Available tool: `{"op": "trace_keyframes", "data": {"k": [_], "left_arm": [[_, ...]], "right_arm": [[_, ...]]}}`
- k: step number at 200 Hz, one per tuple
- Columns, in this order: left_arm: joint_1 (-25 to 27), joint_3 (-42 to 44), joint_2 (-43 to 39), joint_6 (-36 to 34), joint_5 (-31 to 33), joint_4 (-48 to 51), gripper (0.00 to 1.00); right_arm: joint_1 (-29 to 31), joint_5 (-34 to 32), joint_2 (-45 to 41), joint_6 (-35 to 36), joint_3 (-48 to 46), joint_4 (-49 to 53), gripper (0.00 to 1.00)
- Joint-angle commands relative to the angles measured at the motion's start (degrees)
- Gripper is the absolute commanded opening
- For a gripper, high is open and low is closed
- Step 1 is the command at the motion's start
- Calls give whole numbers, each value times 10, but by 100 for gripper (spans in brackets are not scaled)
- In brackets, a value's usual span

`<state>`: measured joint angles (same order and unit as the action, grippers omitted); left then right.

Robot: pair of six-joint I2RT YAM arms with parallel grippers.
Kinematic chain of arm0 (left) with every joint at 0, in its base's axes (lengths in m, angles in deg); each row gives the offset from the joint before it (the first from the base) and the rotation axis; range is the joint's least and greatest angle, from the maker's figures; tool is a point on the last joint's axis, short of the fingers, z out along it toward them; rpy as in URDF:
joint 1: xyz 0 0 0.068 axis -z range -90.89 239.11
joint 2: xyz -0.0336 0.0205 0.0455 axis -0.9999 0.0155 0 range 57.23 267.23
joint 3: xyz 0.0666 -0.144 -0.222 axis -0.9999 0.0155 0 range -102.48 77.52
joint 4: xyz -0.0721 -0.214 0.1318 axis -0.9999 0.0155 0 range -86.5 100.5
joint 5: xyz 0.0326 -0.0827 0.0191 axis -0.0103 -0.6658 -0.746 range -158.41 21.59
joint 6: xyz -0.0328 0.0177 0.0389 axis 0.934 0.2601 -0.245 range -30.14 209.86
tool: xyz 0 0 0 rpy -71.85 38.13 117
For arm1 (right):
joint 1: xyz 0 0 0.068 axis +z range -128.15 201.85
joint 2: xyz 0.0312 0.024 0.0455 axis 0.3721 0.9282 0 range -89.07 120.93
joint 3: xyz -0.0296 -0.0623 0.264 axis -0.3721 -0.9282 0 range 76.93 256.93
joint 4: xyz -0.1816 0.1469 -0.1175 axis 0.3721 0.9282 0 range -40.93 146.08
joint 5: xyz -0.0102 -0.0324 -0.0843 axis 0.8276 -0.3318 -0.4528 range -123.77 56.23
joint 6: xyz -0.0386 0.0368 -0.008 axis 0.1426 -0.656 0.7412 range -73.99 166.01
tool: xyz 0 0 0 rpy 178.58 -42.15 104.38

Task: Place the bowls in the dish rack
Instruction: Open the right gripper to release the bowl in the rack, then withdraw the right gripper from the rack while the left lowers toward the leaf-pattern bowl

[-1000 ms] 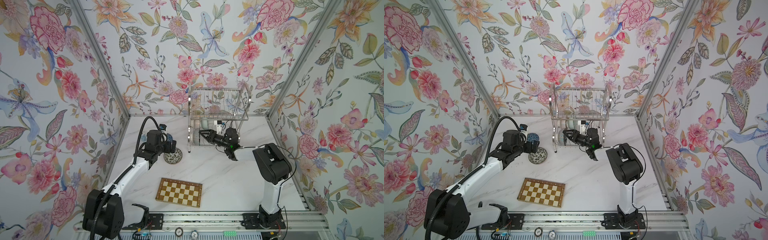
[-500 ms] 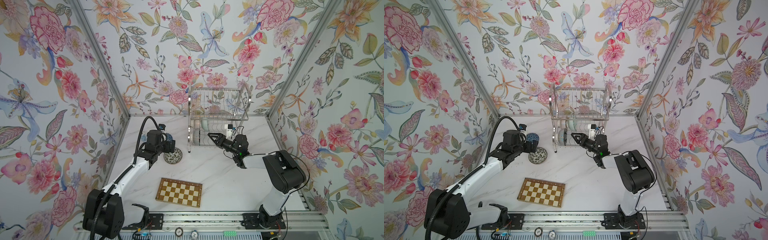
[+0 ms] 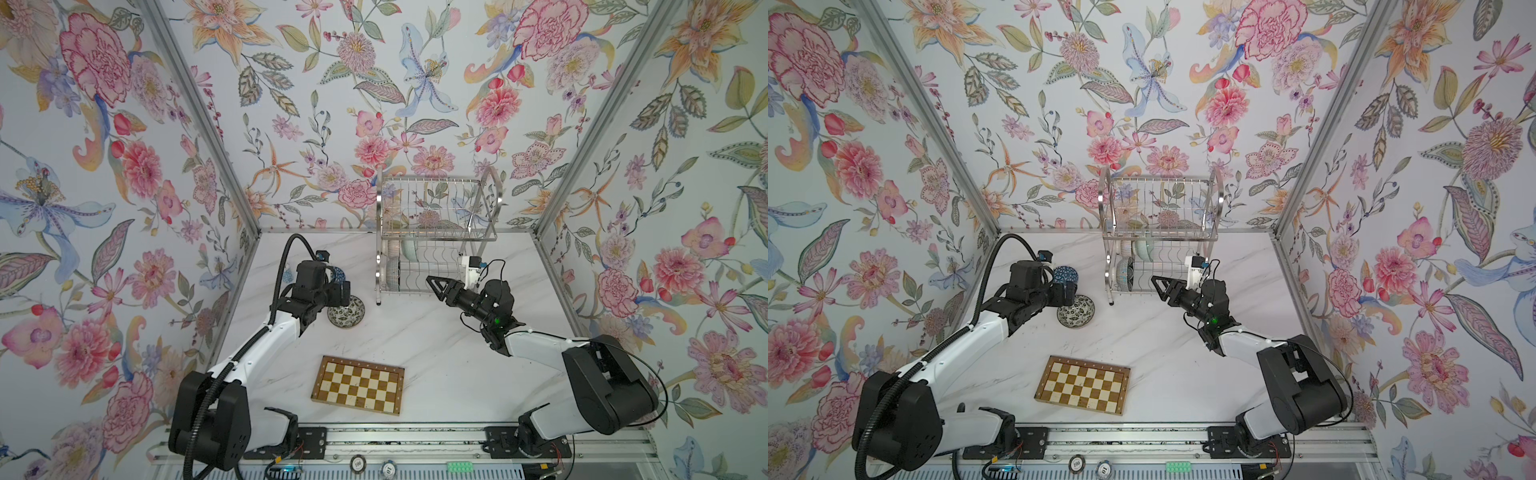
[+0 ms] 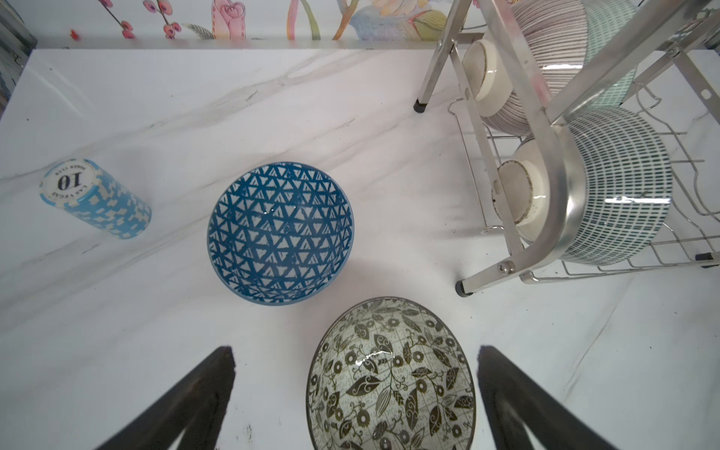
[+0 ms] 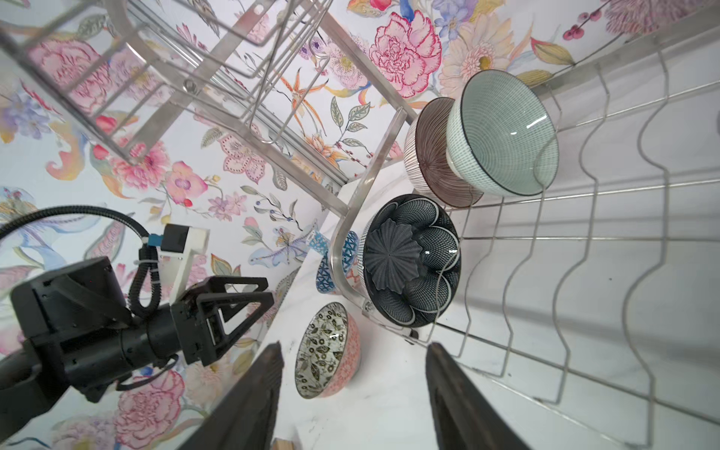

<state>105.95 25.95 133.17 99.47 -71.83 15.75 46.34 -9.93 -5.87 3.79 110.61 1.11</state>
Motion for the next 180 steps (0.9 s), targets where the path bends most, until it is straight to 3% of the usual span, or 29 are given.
{"op": "trace_keyframes", "data": {"k": [1,49,81,180], "left_arm": [[-2,-31,11,26,20,49,99],[-2,-60,36,70,9,122,99],[-2,-71,52,95,-6,170,97],[-2,-27,43,101,-8,195,96]], "right_arm": [[21,-48,-39,125,-7,113,60],[66,-116,-74,262,3,200,60],[93,-122,-62,289,8,199,60],[160,-135,-9,372,43,193,61]]}}
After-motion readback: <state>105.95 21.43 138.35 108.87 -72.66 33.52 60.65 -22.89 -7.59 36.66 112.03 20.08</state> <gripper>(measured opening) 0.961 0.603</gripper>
